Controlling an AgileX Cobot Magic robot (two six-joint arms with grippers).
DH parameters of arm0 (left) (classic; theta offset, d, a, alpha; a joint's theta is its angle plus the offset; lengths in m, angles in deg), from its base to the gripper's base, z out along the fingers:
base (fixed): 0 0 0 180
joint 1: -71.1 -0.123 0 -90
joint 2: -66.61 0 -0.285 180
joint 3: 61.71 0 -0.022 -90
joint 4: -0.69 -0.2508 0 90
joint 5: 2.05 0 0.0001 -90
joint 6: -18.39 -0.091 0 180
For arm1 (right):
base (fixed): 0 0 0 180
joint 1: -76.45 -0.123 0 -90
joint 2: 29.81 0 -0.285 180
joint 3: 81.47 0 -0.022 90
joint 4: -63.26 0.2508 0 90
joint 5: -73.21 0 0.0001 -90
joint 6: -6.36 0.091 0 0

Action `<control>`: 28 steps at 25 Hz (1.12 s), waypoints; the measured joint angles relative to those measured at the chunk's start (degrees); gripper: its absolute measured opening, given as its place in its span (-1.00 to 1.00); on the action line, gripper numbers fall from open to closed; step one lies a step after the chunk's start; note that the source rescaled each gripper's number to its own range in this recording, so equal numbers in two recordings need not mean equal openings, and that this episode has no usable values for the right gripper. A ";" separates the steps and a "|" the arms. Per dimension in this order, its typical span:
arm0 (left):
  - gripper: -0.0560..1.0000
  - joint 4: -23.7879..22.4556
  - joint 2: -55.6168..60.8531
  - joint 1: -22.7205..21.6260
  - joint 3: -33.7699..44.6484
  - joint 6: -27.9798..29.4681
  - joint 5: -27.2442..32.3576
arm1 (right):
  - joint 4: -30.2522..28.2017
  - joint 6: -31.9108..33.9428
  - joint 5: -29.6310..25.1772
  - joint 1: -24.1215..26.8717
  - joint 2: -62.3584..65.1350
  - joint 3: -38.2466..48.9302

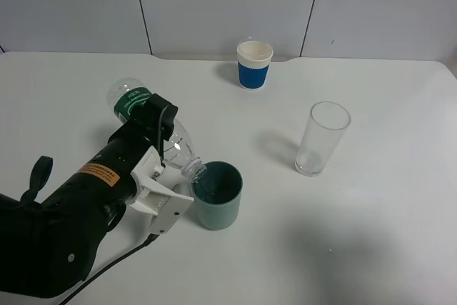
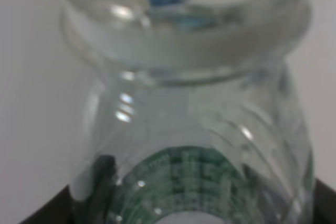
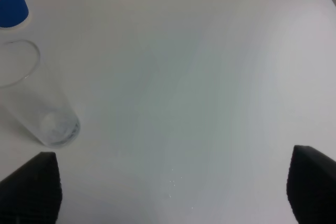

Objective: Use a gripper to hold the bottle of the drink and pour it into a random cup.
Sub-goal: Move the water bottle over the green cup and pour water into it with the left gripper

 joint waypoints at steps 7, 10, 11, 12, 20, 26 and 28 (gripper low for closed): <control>-0.89 0.00 0.00 0.00 0.00 -1.26 0.00 | 0.00 0.00 0.00 0.00 0.00 0.00; -0.89 0.00 0.00 0.00 0.00 -2.34 -0.06 | 0.00 0.00 0.00 0.00 0.00 0.00; -0.89 -0.04 0.00 0.00 0.00 -2.53 -0.06 | 0.00 0.00 0.00 0.00 0.00 0.00; -0.89 -0.04 0.00 0.00 -0.06 -2.65 -0.12 | 0.00 0.00 0.00 0.00 0.00 0.00; -0.89 -0.22 0.00 0.00 -0.06 -4.00 -0.61 | 0.00 0.00 0.00 0.00 0.00 0.00; -0.89 -0.22 0.00 0.00 -0.06 -4.23 -0.84 | 0.00 0.00 0.00 0.00 0.00 0.00; -0.89 -0.22 0.32 0.00 -0.06 -4.37 -0.84 | 0.00 0.00 0.00 0.00 0.00 0.00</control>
